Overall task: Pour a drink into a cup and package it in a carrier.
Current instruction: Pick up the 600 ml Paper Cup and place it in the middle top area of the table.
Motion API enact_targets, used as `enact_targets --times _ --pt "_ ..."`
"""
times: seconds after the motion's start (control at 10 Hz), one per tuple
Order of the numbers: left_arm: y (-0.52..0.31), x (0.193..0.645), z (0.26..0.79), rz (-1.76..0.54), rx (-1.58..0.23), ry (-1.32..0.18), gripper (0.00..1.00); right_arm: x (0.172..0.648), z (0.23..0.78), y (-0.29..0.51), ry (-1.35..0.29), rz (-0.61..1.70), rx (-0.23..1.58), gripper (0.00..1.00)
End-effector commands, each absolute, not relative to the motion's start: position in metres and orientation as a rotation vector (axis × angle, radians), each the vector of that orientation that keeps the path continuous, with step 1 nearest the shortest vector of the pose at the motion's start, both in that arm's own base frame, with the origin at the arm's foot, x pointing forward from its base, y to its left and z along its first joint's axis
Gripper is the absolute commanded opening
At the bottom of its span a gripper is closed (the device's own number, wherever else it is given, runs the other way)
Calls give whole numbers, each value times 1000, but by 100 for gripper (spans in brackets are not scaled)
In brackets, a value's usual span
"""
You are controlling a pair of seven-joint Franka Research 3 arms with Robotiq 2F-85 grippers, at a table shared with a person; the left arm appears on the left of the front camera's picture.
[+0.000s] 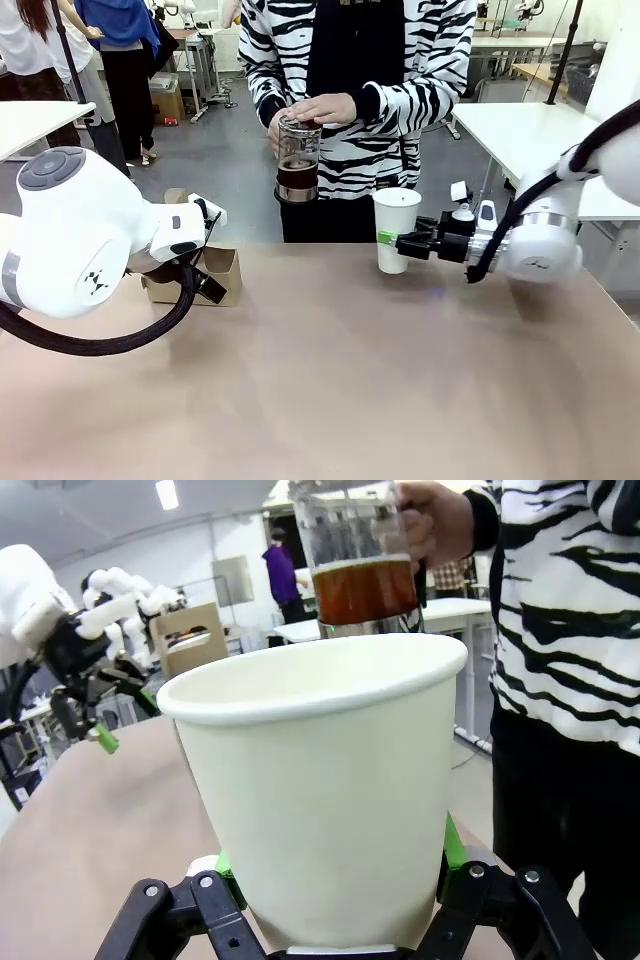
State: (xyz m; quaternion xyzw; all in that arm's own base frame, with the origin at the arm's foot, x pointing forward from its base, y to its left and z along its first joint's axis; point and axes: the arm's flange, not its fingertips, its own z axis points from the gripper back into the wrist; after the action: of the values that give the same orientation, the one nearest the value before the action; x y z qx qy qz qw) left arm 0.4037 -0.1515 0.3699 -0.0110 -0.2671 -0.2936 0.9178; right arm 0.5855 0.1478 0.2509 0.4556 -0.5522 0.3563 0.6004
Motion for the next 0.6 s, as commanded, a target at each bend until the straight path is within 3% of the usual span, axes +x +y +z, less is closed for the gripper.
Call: enact_targets --times 0.0,0.5 --pt "-152 403 370 -604 -24 -550 100 611 244 161 -1298 773 1037 80" --pt "-152 403 370 -604 -24 -550 100 615 235 158 -1315 781 1053 80"
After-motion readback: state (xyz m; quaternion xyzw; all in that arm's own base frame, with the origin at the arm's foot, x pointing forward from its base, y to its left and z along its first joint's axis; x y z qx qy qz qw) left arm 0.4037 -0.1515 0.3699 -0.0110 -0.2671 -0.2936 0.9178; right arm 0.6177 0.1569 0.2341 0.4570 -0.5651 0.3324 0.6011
